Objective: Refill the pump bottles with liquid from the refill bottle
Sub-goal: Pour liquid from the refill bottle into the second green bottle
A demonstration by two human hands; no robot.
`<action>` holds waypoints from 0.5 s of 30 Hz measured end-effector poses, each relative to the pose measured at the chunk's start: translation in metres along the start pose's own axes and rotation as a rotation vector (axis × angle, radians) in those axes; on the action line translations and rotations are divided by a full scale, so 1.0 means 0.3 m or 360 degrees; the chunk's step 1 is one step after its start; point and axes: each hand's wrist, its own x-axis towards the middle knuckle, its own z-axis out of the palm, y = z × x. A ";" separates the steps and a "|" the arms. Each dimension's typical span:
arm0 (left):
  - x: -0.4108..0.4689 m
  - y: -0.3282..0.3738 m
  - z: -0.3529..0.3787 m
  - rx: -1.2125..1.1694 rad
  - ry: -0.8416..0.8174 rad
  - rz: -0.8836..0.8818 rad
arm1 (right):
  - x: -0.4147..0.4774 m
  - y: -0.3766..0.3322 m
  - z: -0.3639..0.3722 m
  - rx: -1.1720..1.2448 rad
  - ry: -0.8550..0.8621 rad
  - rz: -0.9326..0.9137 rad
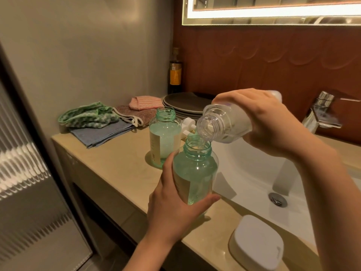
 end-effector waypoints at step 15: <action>-0.002 0.002 0.001 -0.0013 -0.0012 -0.0034 | 0.002 -0.001 -0.004 -0.0003 -0.0008 -0.0017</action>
